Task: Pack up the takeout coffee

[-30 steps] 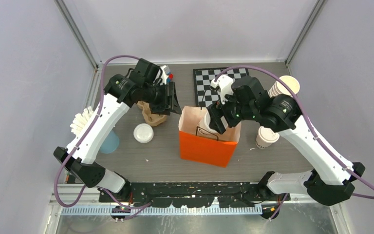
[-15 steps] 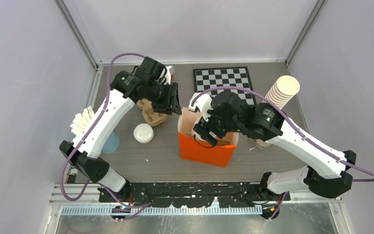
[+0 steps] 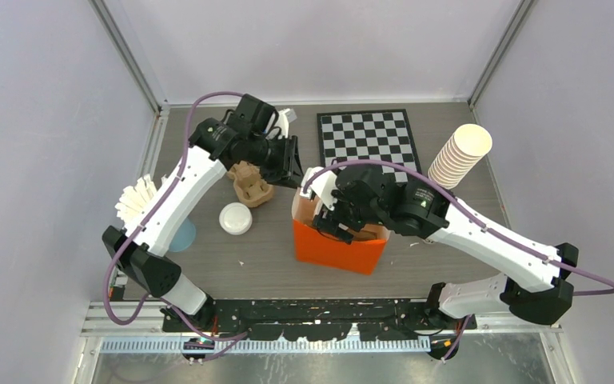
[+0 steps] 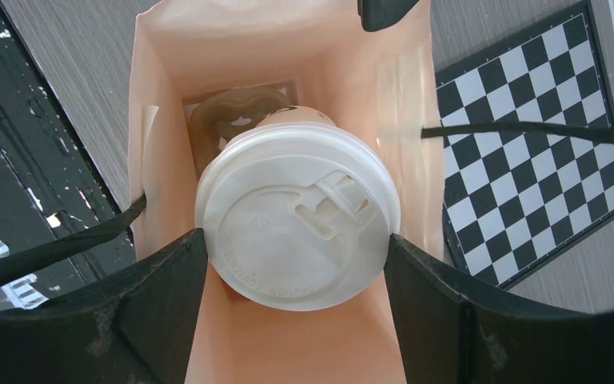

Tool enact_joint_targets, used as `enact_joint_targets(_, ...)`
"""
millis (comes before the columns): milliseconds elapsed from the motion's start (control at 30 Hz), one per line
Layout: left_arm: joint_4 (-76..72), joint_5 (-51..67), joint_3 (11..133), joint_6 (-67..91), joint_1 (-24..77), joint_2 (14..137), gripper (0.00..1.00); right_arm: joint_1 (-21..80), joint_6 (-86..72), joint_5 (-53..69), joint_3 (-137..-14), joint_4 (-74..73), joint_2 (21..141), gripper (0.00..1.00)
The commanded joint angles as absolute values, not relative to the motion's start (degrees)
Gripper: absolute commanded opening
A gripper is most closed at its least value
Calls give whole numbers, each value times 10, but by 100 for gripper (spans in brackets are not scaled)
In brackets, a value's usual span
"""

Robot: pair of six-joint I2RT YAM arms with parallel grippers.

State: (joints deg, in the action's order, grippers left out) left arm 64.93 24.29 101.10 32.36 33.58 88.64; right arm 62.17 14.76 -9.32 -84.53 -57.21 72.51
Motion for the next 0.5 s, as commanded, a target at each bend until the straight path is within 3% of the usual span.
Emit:
enact_joint_targets(0,621,272,1010,328,335,876,31,627,165,-95,-829,-521,691,60)
enact_joint_targets(233,710,230,1058,287,335,886,54,628,159,-97,-809,-534,676,60)
enact_joint_targets(467,711,224,1034,300,334,853,59,628,156,-99,-791,-541,658,60)
